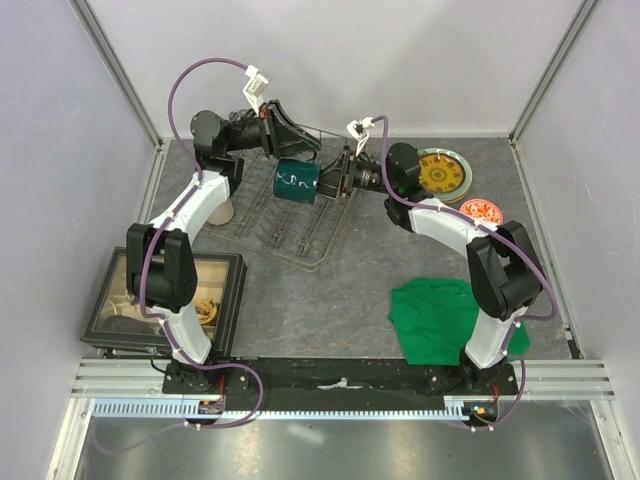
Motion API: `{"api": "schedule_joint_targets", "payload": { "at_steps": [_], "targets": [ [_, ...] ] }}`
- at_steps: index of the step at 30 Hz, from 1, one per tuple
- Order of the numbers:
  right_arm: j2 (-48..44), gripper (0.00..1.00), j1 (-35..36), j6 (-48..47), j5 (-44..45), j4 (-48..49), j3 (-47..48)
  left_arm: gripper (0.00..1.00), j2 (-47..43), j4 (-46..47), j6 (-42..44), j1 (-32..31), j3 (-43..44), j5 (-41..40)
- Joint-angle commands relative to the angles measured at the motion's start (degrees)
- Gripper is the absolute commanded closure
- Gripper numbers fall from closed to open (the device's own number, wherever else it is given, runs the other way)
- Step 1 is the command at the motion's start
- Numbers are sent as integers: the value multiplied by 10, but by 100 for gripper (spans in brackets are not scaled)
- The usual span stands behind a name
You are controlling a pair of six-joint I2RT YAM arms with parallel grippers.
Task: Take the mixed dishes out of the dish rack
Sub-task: Pick up the cup from the dish rack.
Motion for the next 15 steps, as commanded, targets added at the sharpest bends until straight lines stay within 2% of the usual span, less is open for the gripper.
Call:
{"api": "schedule_joint_targets", "payload": {
  "at_steps": [1,4,10,15],
  "targets": [
    [12,48,9,-6,9,36,36,99,-30,34,-31,-5,-5,-24],
    [17,52,13,1,11,45,42,98,-32,29,-26,-7,-8,-30],
    [27,67,18,22,7,67,47,98,-32,18,-18,-13,-6,-34],
    [24,88,18,23,4,71,42,98,-31,18,-18,-13,-4,-31]
  ]
}}
